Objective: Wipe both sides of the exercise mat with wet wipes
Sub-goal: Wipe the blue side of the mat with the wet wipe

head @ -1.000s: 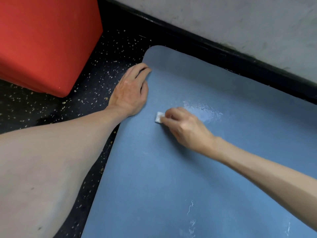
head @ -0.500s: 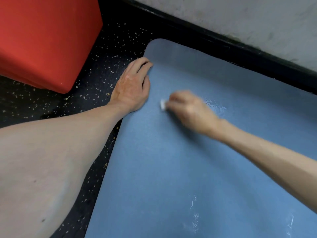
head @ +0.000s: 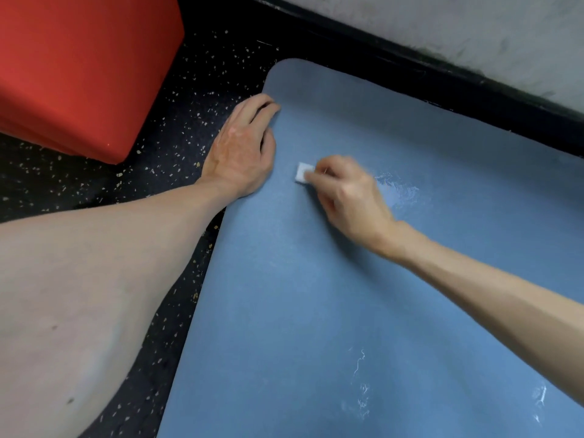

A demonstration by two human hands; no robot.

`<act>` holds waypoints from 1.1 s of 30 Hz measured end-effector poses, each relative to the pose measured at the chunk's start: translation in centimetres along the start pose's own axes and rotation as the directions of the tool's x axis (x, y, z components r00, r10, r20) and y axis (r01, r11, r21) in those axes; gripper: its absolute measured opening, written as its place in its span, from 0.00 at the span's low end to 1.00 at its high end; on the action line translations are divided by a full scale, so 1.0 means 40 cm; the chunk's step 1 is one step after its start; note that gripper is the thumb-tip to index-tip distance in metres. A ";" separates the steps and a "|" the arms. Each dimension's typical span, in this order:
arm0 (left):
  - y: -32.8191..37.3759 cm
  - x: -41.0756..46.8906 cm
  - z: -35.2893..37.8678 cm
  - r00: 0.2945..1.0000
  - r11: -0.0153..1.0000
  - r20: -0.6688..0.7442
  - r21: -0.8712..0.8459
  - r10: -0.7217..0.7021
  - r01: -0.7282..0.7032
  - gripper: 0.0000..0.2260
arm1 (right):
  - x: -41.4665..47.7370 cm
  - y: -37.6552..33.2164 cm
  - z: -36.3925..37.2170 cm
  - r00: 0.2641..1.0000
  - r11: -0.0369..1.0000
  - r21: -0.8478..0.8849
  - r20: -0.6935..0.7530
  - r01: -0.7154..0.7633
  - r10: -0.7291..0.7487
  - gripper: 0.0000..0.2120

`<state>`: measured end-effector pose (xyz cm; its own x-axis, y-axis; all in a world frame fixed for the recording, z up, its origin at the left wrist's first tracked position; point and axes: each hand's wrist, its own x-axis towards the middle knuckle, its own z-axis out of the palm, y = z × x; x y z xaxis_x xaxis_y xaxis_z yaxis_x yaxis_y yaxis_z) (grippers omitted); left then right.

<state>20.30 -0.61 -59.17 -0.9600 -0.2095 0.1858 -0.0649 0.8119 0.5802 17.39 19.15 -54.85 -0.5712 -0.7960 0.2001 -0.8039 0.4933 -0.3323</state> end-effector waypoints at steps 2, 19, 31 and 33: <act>0.001 0.000 0.000 1.000 1.000 -0.001 -0.008 0.001 -0.001 0.18 | -0.088 -0.062 0.006 0.991 0.994 0.082 0.104 0.072 -0.081 0.17; 0.000 -0.003 -0.001 1.000 1.000 0.001 0.007 0.007 -0.007 0.18 | -0.139 -0.102 -0.025 0.933 0.987 0.161 0.351 0.019 -0.075 0.11; 0.004 -0.006 -0.003 0.999 0.999 -0.003 0.016 0.040 -0.040 0.18 | -0.205 -0.137 -0.017 0.954 0.971 0.220 0.260 0.092 -0.149 0.13; 0.005 -0.003 -0.004 0.999 0.999 0.001 0.021 0.043 -0.043 0.19 | -0.165 -0.091 -0.025 0.993 0.996 0.087 0.114 -0.001 -0.009 0.15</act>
<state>20.43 -0.52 -58.96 -0.9623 -0.1736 0.2095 -0.0291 0.8312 0.5552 23.92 22.96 -54.06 -0.5410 -0.8354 0.0969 -0.7860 0.4612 -0.4117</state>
